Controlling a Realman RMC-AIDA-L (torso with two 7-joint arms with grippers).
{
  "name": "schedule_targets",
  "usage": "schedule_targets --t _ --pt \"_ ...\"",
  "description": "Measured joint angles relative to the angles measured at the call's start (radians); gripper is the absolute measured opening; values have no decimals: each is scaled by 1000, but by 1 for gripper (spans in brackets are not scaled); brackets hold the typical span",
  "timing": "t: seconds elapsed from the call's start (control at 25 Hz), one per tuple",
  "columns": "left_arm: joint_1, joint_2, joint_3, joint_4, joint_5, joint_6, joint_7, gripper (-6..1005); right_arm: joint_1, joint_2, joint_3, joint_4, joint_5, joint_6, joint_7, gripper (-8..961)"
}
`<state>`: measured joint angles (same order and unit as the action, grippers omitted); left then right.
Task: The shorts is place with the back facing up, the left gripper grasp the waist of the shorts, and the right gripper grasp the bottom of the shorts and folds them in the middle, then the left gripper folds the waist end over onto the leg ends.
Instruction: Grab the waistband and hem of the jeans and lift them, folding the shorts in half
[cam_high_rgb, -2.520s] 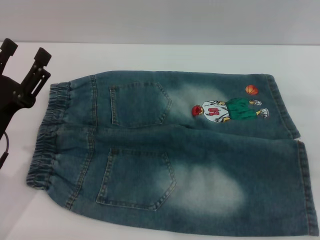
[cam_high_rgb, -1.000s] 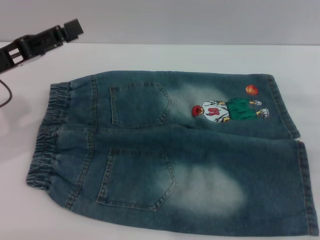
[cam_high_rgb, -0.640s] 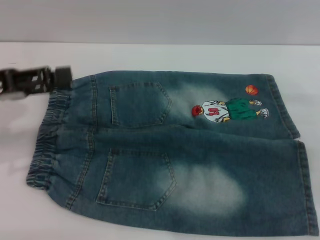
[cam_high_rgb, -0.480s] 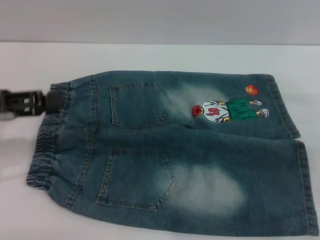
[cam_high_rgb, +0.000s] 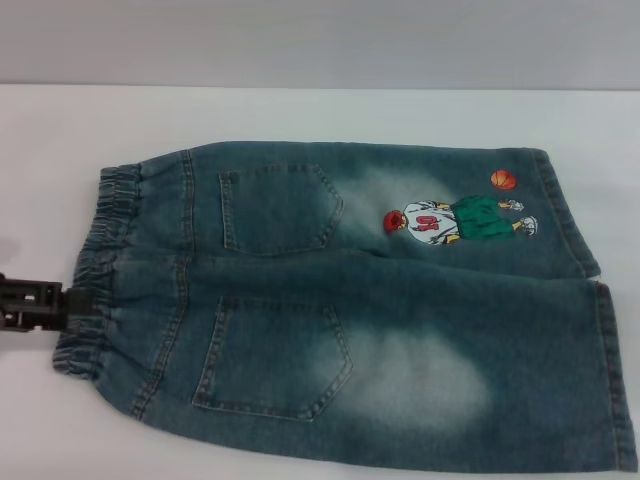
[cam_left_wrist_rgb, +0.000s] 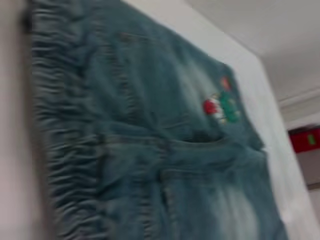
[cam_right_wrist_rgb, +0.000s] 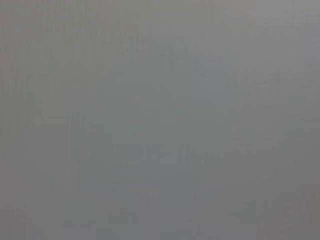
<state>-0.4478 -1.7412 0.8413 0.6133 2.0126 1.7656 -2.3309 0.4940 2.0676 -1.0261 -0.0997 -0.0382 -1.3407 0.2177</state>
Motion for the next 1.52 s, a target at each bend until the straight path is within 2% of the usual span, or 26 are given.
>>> schedule_targets --t 0.16,0.48,1.24,1.52 --pt "-3 -7 -51 14 91 -34 -38 780 0 0 0 0 0 0 0 577" --pt "-36 -17 -57 20 234 -89 -82 781 -2 0 0 0 0 0 0 573" --pt "-40 -25 -53 16 303 -151 -93 780 -8 0 0 0 0 0 1 562" --pt "-44 -37 -50 12 312 -151 -95 781 -8 -1 0 0 0 0 4 558"
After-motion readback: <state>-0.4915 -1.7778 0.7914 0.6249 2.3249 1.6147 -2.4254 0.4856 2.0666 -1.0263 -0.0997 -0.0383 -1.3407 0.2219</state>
